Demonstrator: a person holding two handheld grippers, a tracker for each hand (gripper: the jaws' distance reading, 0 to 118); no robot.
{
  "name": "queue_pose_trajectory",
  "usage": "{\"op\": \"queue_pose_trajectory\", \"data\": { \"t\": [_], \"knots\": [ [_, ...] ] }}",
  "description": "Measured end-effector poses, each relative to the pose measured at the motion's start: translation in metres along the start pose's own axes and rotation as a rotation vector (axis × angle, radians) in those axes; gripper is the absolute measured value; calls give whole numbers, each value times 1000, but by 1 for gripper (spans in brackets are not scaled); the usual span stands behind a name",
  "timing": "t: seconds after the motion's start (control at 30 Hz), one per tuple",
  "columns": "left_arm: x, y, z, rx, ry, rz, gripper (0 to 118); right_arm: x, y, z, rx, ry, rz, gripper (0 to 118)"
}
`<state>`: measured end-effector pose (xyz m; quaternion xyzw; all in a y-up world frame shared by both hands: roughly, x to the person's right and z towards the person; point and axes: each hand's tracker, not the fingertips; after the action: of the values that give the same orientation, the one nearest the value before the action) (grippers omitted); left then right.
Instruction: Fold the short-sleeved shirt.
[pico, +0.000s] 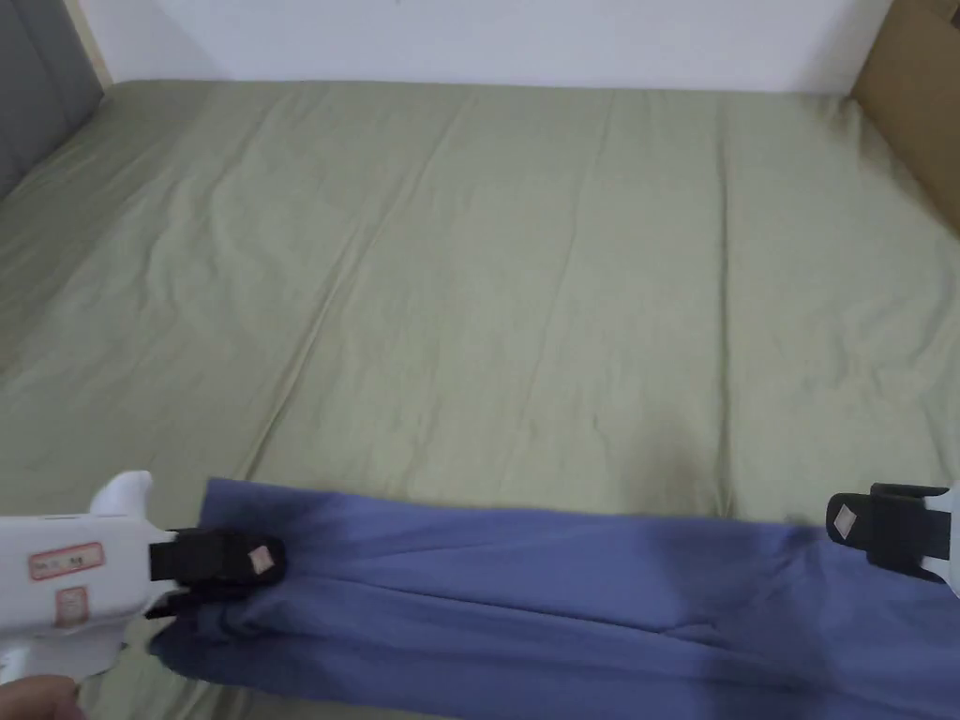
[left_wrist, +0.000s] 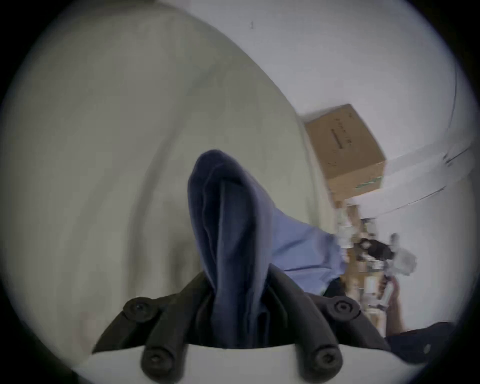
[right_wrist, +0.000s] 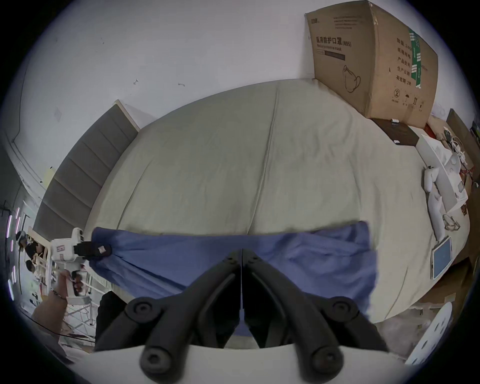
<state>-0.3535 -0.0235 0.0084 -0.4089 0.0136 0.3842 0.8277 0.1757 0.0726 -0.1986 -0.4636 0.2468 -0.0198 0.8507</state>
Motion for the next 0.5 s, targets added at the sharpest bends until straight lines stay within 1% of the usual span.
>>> {"op": "queue_pose_trajectory", "data": {
  "t": [0.03,0.1,0.17,0.23,0.27,0.33,0.37,0.43,0.5],
  "knots": [
    [-11,7,9,25,77,-39,4,1,0,0,4,-1,4,0],
    [-6,14,37,82,240,-125,4,6,0,1,11,3,4,0],
    [0,14,49,117,315,-118,4,11,-1,1,17,21,-14,0],
    [16,15,49,105,295,-135,4,15,-3,0,15,42,-45,0],
    [38,9,43,98,275,-146,4,18,-3,-1,10,58,-65,0],
    [67,10,26,53,174,-146,4,25,-4,-1,11,90,-96,0],
    [83,11,12,25,125,-136,4,28,-4,-1,14,84,-99,0],
    [116,7,-19,-41,46,-158,6,32,-2,1,14,78,-117,0],
    [145,2,-59,-105,31,-202,6,37,-1,5,22,80,-128,0]
  ]
}}
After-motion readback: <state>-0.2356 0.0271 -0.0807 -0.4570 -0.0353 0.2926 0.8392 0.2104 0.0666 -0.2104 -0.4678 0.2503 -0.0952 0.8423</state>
